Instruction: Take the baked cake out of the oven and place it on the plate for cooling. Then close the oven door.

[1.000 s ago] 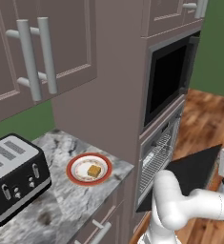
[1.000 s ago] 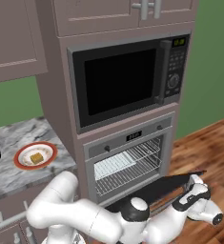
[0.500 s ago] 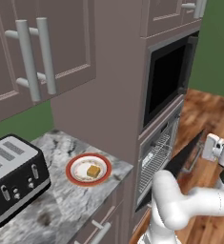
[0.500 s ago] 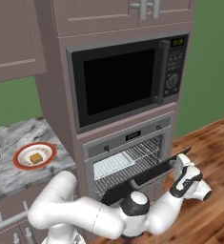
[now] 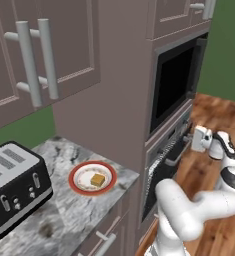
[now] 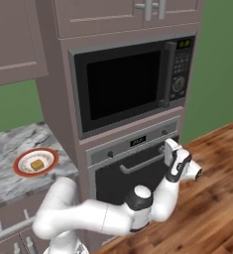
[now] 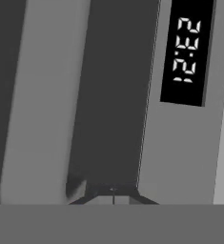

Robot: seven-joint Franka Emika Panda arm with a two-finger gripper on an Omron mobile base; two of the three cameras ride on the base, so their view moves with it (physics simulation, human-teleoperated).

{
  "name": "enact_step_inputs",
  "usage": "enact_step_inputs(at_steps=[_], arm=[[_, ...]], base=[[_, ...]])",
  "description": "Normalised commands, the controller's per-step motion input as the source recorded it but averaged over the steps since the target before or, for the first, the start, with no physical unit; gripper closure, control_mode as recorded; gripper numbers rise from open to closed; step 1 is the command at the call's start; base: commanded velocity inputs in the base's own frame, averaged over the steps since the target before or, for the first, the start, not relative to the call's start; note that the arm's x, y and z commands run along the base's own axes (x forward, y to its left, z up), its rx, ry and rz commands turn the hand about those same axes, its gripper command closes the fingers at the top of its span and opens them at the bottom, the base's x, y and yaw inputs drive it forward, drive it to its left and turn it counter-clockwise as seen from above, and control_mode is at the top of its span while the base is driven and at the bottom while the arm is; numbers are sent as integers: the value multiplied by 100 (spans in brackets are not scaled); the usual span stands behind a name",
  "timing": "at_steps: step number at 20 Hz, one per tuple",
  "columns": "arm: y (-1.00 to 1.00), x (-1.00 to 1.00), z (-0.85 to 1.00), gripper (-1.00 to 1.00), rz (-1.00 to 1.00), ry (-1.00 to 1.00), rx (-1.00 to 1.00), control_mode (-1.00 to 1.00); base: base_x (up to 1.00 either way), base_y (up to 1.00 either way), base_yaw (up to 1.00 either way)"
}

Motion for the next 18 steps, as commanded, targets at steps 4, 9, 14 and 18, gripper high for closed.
enact_step_inputs(at_steps=[4,9,14,18], arm=[[100,99,-100,100,19,-17,0,-100],[100,100,-100,100,18,-9,0,-100],[92,58,-100,100,9,-4,1,-100],[27,-60,-60,100,4,1,-4,-100]], base=[[0,0,0],[0,0,0],[0,0,0],[0,0,0]])
